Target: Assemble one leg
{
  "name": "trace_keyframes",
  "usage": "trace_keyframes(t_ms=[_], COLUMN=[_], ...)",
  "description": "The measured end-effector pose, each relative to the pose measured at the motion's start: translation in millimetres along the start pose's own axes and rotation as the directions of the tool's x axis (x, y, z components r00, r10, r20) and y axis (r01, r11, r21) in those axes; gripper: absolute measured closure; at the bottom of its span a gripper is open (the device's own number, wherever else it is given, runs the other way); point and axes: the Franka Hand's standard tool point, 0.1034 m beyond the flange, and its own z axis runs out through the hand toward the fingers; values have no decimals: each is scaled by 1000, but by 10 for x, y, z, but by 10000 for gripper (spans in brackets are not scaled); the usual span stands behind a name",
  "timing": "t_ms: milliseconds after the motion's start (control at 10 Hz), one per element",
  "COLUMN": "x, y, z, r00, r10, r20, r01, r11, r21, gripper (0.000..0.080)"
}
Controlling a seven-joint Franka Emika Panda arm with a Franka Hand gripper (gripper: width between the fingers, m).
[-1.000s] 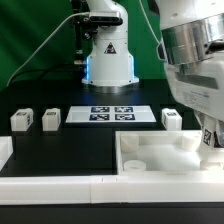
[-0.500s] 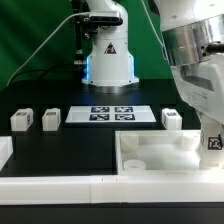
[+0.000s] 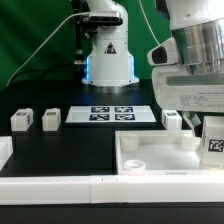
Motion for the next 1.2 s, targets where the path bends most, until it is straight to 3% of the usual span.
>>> trace_keyframes(t_ms=[200,300,500,700,800,900,1000,1200], x=[9,49,87,87,88,109,163,188], y=[5,-32,-97,-90,-88,-73,-14,14], z=[-4,-34,-33,-29,-29,-36,-43,-44], r00=[979,914,787,805,804,846,910,982], r10=[-203,-405,-617,-594,-595,-534,-414,-185], r20=[1,1,16,14,14,7,-6,-23], r01=[203,405,616,593,594,533,412,183], r11=[979,913,784,802,801,843,907,980], r21=[-9,-45,-71,-70,-70,-72,-82,-75], gripper=[150,150,150,172,332,332,480,497])
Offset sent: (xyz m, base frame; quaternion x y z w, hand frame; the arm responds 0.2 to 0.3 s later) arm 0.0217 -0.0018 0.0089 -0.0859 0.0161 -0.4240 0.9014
